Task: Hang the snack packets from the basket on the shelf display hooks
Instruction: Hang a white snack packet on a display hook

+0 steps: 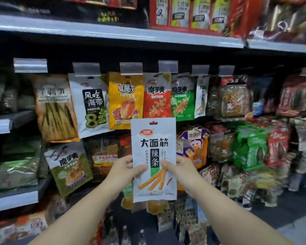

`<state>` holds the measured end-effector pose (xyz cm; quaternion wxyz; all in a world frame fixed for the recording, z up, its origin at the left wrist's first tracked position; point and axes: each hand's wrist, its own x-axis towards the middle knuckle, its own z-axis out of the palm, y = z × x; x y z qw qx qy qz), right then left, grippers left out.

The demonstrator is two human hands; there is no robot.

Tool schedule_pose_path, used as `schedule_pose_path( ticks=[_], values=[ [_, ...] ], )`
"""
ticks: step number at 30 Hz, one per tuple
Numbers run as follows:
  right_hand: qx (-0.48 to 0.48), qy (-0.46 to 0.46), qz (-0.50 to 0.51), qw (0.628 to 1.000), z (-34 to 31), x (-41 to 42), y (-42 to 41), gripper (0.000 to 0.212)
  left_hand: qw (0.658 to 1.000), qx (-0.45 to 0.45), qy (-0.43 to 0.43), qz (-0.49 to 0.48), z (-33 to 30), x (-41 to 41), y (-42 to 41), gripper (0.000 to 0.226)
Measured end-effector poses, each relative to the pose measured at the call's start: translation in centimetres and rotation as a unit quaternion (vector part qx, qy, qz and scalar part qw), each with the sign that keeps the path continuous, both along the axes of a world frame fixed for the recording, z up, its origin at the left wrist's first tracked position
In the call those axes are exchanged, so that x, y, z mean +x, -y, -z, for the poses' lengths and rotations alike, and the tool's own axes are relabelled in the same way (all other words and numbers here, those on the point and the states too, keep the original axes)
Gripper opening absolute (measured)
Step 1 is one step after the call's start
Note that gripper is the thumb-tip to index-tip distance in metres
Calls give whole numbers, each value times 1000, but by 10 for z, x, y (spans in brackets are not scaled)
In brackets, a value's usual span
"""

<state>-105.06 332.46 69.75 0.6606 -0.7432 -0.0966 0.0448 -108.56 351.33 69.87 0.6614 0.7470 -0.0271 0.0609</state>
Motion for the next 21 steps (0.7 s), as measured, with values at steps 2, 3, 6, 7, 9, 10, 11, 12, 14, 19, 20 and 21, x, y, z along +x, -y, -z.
schedule_pose_path(
  ticks=[2, 3, 6, 7, 9, 10, 11, 12, 14, 19, 20, 21],
  values=[
    [4, 13, -8, 1000, -6, 10, 15, 18, 1000, 11, 8, -4, -7, 9, 14, 21],
    [5, 21, -10, 1000, -8, 18, 24, 17, 1000, 15, 12, -8, -12, 14, 23, 20],
    [5, 38, -11, 999, -15, 45, 51, 16, 999, 10, 36, -21, -20, 38, 49, 20],
    [8, 37, -14, 999, -16, 56, 61, 14, 999, 9, 41, -23, -22, 47, 60, 21],
    [7, 40, -29, 999, -22, 79, 83, 13, 998, 12, 54, -27, -25, 69, 83, 23],
    [1, 43, -36, 998, -25, 91, 96, 13, 998, 10, 59, -33, -25, 82, 95, 22],
    [-4, 44, -41, 998, -30, 103, 109, 14, 997, 0, 62, -41, -27, 94, 108, 22],
    [-9, 41, -47, 998, -34, 117, 122, 14, 997, -12, 66, -46, -28, 106, 121, 25],
    [-14, 39, -55, 998, -43, 141, 149, 13, 995, -29, 79, -53, -35, 129, 148, 52],
    [-17, 55, -50, 997, -56, 196, 200, 11, 992, -54, 97, -62, -57, 176, 210, 17],
    [-18, 61, -37, 997, -57, 207, 207, 9, 992, -50, 95, -66, -58, 186, 219, 16],
    [-18, 65, -25, 997, -57, 217, 213, 8, 992, -54, 94, -70, -60, 194, 229, 15]
  ],
)
